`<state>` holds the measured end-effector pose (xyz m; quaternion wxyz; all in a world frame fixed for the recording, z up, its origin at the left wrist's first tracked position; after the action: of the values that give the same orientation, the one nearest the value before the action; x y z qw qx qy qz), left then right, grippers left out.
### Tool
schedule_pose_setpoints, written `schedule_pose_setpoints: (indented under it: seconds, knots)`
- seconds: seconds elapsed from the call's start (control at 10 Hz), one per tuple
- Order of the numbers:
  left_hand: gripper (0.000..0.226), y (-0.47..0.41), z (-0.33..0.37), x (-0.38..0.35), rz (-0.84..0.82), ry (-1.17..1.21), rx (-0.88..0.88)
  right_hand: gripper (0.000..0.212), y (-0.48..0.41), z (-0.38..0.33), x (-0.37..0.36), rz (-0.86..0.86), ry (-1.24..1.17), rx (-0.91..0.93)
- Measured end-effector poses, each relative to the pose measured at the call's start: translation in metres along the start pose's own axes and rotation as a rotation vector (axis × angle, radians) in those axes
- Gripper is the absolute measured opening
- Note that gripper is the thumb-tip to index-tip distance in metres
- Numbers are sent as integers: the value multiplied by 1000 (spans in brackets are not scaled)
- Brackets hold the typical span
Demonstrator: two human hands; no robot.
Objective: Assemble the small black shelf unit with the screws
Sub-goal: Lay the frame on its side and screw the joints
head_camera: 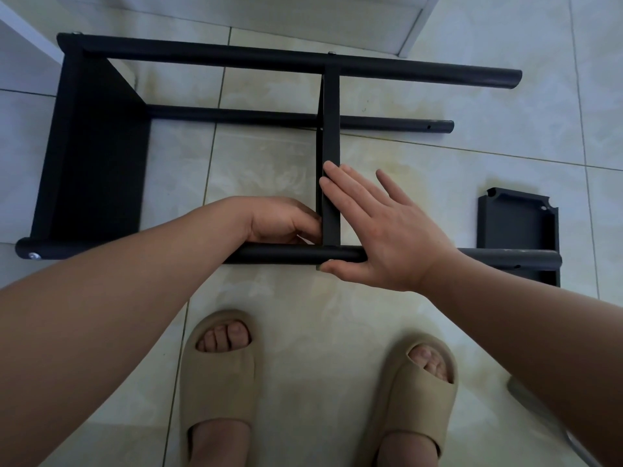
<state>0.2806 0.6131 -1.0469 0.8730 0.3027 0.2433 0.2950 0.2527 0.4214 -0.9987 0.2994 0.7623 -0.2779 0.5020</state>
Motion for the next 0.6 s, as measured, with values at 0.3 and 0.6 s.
schedule_pose_setpoints:
  seconds: [0.3, 0.6]
  knots:
    - [12, -1, -3, 2, -17, 43, -5, 104, 0, 0, 0, -18, 8, -5]
    - [22, -2, -3, 2, 11, -33, 13, 103, 0, 0, 1, -13, 0, -3]
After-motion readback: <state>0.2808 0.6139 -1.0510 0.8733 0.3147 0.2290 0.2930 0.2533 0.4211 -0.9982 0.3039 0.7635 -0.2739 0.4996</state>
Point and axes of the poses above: each hand's wrist, its own y-axis away from the middle knuckle, its own x-axis out of the back of the hand, z = x × y, the point moved 1 cm from there along -y, towards the middle knuckle, and after that the axes turned 8 degrees about -y, right-handed, at the moved point
